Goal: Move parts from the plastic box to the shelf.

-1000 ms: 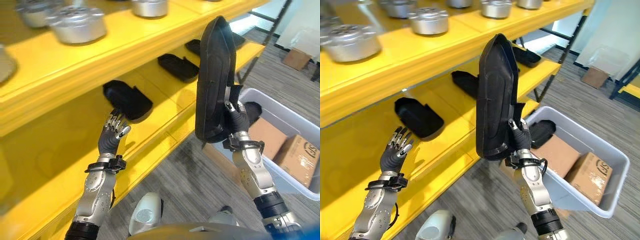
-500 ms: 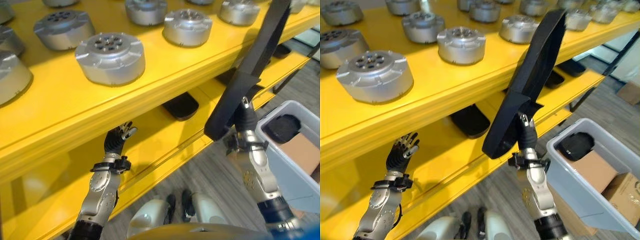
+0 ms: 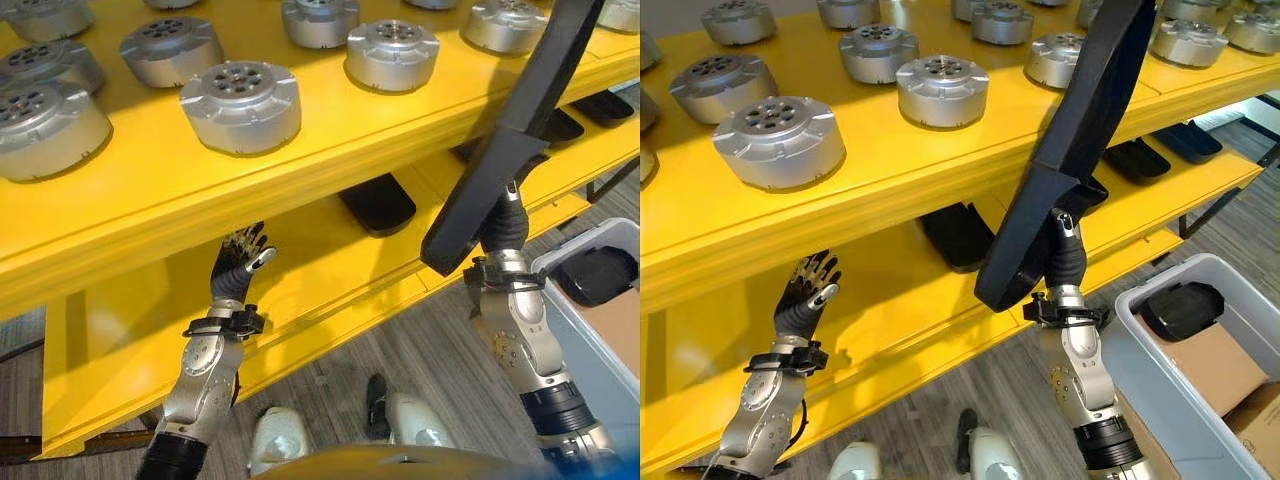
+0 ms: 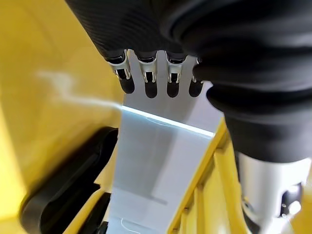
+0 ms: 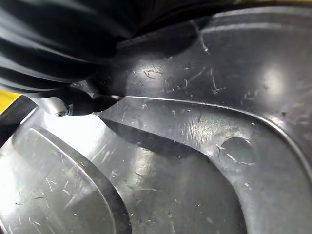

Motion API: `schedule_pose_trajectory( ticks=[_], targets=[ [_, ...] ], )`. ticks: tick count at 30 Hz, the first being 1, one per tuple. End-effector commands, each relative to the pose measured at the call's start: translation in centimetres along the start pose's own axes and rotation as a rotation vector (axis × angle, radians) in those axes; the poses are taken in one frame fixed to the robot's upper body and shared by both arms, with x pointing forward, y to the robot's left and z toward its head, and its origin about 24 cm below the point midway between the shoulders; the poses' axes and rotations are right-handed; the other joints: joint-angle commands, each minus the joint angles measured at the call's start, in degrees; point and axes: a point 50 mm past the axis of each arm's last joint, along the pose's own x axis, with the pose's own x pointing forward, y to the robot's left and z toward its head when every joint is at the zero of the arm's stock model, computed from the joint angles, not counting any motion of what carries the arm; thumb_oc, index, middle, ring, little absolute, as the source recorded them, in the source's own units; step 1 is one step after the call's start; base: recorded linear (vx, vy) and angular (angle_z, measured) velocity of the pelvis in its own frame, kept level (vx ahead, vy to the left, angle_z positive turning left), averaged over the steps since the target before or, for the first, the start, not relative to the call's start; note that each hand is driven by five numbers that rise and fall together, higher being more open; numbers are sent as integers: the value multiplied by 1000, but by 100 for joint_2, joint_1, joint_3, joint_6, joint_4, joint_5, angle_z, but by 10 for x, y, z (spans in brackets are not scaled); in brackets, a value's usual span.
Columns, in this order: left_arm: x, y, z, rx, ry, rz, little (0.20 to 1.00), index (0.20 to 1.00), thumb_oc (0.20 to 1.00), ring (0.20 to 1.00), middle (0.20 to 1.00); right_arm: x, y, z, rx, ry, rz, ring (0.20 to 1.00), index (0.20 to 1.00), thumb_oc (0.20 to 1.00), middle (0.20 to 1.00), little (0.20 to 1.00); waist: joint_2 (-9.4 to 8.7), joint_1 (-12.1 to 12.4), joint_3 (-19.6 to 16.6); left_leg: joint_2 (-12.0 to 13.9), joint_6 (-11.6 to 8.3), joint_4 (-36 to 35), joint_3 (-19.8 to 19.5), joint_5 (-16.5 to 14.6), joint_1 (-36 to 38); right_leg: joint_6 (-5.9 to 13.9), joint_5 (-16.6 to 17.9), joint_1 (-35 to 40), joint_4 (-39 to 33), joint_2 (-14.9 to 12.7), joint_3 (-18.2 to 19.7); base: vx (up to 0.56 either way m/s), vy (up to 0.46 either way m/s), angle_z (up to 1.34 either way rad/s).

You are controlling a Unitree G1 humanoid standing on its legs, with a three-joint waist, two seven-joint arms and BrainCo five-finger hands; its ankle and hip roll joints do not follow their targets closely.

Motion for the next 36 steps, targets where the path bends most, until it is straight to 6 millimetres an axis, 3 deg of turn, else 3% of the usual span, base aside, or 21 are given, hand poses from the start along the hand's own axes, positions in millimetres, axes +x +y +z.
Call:
schedule_pose_trajectory(
  ticks=[1, 3, 5, 7, 11, 15, 17, 25, 33, 36],
  targets=[
    [-16, -2, 15, -9, -60, -47, 1000, 1000, 1000, 1000, 1000, 1, 17, 7, 17, -32, 95, 200, 200, 200, 200, 200, 322, 16, -450, -381, 93, -1467, -95, 1253, 520, 369, -760, 426, 129, -191, 504, -30, 411, 123],
    [-16, -4, 16, -4, -53, -70, 1000, 1000, 1000, 1000, 1000, -3, 10, 6, 20, -29, 52, 200, 200, 200, 200, 200, 318, 71, -404, -817, 167, -1239, -133, 473, 490, 535, -554, 644, -86, -527, 423, -17, 376, 84],
    [-21, 0, 13, 20, -32, -66, 1000, 1000, 1000, 1000, 1000, -7, 4, 2, 18, -5, 16, 200, 200, 200, 200, 200, 274, 120, -426, -1098, 217, -1084, -85, 69, 568, 699, -399, 844, -277, -723, 426, 11, 335, 32],
    [-23, 6, 14, 37, -35, -35, 1000, 1000, 1000, 1000, 1000, -18, -24, -12, 26, 41, -181, 200, 200, 200, 200, 200, 195, 151, -470, -1479, 287, -827, -4, -276, 558, 923, -166, 1095, -651, -1035, 377, -48, 442, 4],
    [-25, 14, 15, 59, -41, 11, 1000, 1000, 1000, 1000, 1000, -34, -68, -4, -15, -9, -451, 200, 200, 200, 200, 200, 46, 85, -512, -1696, 375, -510, 151, -566, 553, 1070, -82, 1251, -783, -1175, 533, -17, 156, 11],
    [-29, 19, 15, 65, -38, 38, 1000, 1000, 1000, 1000, 1000, -44, -84, -1, -16, -34, -559, 200, 200, 200, 200, 200, 14, 26, -503, -1709, 410, -415, 241, -674, 599, 1103, -72, 1291, -804, -1161, 639, 5, 28, -26],
    [-35, 26, 15, 64, -32, 66, 1000, 1000, 1000, 1000, 1000, -57, -105, -2, 18, -60, -711, 200, 200, 200, 200, 200, 2, -70, -518, -1697, 447, -313, 348, -775, 649, 1145, -39, 1293, -816, -1121, 787, 4, 20, -20],
    [-39, 30, 14, 70, -26, 82, 1000, 1000, 1000, 1000, 1000, -71, -132, -8, 44, -70, -902, 200, 200, 200, 200, 200, 25, -137, -542, -1661, 465, -391, 459, -806, 754, 1185, 30, 1299, -949, -1059, 881, -5, 0, -9],
    [-39, 30, 13, 64, -19, 79, 1000, 1000, 1000, 1000, 1000, -73, -135, -23, 110, -21, -943, 200, 200, 200, 200, 200, 21, -124, -547, -1618, 454, -446, 488, -785, 790, 1178, 45, 1298, -975, -1011, 901, -2, -7, -2],
    [-38, 29, 13, 65, -17, 69, 1000, 1000, 1000, 1000, 1000, -60, -117, -30, 84, 41, -808, 200, 200, 200, 200, 200, 17, -89, -507, -1570, 431, -508, 494, -738, 840, 1152, 38, 1306, -989, -951, 912, -11, -36, -6]
  ],
)
